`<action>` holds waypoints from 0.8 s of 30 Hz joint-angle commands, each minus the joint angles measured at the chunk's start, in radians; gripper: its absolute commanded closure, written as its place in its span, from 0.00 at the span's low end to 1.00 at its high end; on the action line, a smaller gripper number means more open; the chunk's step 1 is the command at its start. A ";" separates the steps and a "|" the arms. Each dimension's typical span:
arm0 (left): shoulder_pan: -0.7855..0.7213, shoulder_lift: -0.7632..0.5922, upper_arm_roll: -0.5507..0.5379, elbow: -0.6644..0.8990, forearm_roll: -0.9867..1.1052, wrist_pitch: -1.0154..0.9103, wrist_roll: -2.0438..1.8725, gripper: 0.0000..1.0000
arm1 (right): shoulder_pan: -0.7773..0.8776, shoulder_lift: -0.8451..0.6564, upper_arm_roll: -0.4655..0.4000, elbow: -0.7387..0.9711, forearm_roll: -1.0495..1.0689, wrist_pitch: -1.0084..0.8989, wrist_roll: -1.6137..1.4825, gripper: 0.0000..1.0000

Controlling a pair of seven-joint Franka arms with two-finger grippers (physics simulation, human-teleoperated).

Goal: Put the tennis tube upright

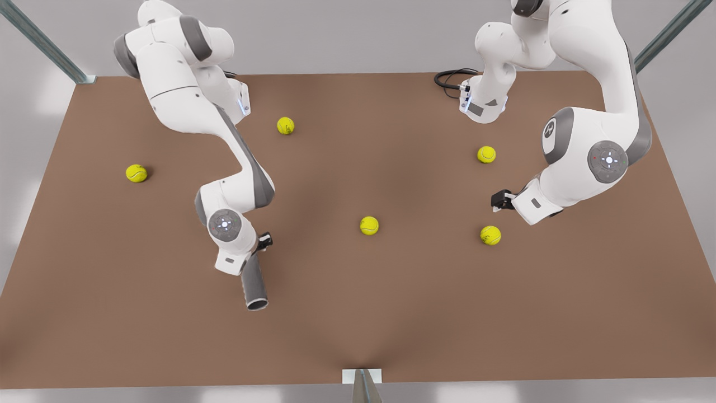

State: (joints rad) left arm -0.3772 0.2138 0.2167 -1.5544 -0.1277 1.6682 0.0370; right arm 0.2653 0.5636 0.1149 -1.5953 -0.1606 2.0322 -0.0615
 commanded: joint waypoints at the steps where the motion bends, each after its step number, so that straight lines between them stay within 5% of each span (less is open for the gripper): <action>1: 0.000 -0.001 0.000 0.000 0.000 -0.008 -0.002 0.00 | 0.037 0.022 0.002 0.017 -0.068 -0.119 -0.279 0.22; 13: -0.002 -0.016 -0.007 -0.010 0.000 -0.054 -0.005 0.00 | -0.018 0.024 -0.007 0.018 -0.042 -0.076 -0.274 0.20; 15: -0.002 -0.007 -0.007 -0.010 0.000 -0.051 -0.005 0.00 | -0.107 0.004 -0.003 0.014 -0.019 -0.082 -0.270 0.00; 21: -0.014 0.010 -0.008 -0.018 0.002 -0.047 -0.003 0.00 | -0.511 -0.212 -0.009 -0.264 0.228 -0.079 -0.268 0.00; 24: -0.014 0.001 -0.007 -0.018 0.002 -0.057 -0.003 0.00 | -0.492 -0.218 -0.007 -0.267 0.222 -0.034 -0.154 0.00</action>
State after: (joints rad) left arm -0.3910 0.2172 0.2092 -1.5714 -0.1268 1.6196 0.0349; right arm -0.2273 0.3506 0.1069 -1.8559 0.0174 1.9605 -0.2446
